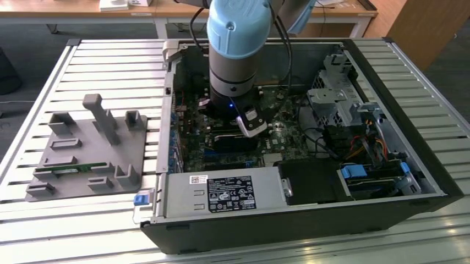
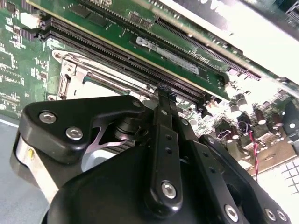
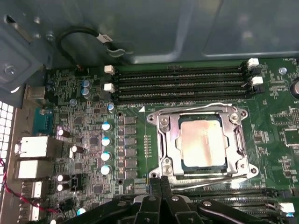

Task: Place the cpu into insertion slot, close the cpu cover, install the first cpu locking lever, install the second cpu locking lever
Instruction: 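Install the second cpu locking lever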

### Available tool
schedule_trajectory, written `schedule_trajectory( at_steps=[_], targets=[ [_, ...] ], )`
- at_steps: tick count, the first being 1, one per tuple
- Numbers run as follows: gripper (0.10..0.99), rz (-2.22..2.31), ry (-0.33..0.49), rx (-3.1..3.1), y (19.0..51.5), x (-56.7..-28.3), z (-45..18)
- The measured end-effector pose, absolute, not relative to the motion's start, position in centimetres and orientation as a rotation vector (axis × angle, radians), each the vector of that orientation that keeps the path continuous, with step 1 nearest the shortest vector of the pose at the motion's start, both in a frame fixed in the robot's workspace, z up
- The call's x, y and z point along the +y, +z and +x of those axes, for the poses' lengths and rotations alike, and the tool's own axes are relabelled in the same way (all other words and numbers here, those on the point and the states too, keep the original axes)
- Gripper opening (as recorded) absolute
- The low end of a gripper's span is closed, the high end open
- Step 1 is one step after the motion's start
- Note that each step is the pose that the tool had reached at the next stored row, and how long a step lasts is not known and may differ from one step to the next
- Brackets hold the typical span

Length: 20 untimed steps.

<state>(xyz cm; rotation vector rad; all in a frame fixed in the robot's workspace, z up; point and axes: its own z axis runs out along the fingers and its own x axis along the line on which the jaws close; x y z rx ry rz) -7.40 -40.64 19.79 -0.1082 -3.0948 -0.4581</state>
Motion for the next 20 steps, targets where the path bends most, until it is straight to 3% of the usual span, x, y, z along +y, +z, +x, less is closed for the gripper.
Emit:
schedule_trajectory(
  at_steps=[20],
  targets=[
    [0.106,-0.100,-0.529,-3.120,18.97,-40.62,-8.23]
  ],
)
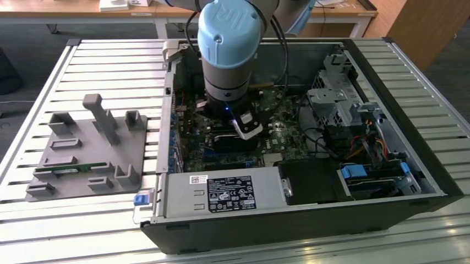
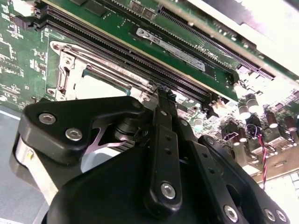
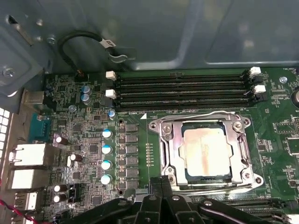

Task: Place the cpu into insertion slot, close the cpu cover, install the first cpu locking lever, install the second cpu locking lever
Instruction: 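Install the second cpu locking lever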

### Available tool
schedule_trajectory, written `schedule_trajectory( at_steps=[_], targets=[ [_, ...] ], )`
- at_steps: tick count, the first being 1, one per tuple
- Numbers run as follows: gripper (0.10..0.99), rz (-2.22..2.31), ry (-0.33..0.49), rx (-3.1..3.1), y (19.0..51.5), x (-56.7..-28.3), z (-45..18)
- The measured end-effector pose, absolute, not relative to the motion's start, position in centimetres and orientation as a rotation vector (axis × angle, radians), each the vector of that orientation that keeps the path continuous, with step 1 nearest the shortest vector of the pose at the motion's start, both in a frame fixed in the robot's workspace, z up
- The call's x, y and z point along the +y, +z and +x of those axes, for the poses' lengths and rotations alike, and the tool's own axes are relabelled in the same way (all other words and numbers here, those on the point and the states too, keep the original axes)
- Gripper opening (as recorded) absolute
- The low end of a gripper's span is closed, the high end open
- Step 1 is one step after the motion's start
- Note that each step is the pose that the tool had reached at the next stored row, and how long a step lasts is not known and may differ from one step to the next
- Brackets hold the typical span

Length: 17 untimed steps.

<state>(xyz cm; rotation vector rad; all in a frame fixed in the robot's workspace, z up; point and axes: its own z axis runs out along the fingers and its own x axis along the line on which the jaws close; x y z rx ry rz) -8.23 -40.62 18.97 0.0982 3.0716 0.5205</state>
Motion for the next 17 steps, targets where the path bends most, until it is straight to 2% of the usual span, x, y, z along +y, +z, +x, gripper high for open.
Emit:
schedule_trajectory(
  at_steps=[10,17],
  targets=[
    [0.106,0.098,0.528,3.070,18.8,-40.6,-8.3],
    [0.106,0.098,0.528,3.068,20.1,-40.6,-8.3]
  ],
)
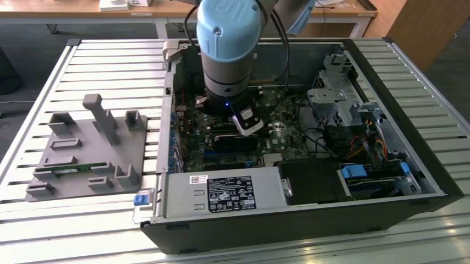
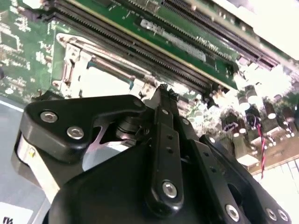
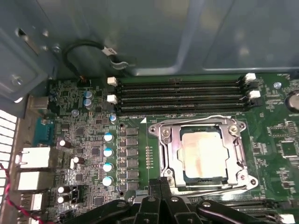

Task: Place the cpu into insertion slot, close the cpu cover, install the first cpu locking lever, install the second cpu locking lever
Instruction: 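Install the second cpu locking lever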

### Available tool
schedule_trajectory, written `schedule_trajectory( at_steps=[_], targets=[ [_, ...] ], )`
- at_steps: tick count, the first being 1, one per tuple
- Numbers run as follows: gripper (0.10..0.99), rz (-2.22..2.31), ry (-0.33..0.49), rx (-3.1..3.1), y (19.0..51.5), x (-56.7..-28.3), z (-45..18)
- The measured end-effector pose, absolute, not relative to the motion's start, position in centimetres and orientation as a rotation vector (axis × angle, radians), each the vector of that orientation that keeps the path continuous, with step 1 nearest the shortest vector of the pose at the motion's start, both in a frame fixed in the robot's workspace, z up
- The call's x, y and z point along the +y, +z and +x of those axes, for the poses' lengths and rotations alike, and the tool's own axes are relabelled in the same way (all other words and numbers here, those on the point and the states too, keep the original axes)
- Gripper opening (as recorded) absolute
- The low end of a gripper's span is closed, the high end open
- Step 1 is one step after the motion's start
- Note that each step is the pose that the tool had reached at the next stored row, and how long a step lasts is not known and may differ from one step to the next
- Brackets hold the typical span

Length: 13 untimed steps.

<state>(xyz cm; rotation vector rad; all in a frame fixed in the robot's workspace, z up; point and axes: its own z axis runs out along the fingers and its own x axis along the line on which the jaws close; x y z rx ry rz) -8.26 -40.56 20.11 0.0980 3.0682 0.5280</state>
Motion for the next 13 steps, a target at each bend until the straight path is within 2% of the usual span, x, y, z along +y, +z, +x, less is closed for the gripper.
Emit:
schedule_trajectory(
  at_steps=[13],
  targets=[
    [0.106,0.098,0.528,3.065,22.3,-40.5,-8.3]
  ],
)
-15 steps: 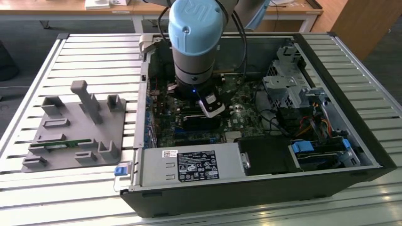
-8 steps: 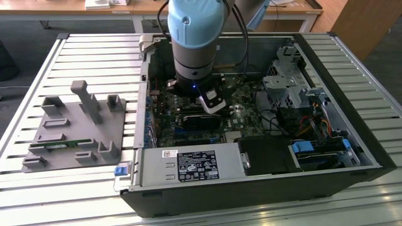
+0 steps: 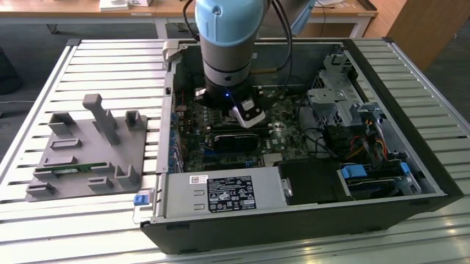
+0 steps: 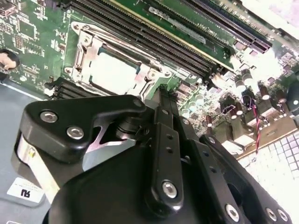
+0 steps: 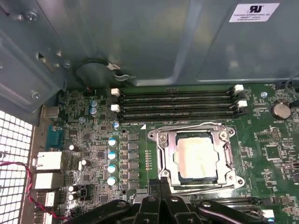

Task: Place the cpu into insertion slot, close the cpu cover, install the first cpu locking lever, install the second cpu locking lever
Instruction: 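Install the second cpu locking lever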

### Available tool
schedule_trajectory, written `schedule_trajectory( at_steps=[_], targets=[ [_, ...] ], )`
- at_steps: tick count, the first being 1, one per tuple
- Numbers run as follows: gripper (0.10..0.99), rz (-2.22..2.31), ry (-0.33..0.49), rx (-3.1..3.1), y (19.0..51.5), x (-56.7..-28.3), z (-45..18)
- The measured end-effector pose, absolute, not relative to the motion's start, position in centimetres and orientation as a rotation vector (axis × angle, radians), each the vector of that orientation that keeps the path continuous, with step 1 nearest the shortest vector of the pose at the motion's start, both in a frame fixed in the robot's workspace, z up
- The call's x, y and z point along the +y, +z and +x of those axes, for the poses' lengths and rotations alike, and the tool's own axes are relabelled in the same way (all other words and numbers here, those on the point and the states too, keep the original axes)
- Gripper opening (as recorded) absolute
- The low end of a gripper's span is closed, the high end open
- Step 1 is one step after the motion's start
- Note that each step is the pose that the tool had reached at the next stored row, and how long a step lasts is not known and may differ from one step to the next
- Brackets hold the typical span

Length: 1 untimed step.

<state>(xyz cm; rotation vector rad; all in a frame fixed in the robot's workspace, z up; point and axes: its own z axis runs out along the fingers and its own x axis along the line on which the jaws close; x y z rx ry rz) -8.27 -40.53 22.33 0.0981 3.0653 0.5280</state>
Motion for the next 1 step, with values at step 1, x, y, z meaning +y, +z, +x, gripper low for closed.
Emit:
schedule_trajectory(
  at_steps=[1],
  targets=[
    [0.106,0.098,0.528,3.065,22.33,-40.53,-8.27]
  ],
)
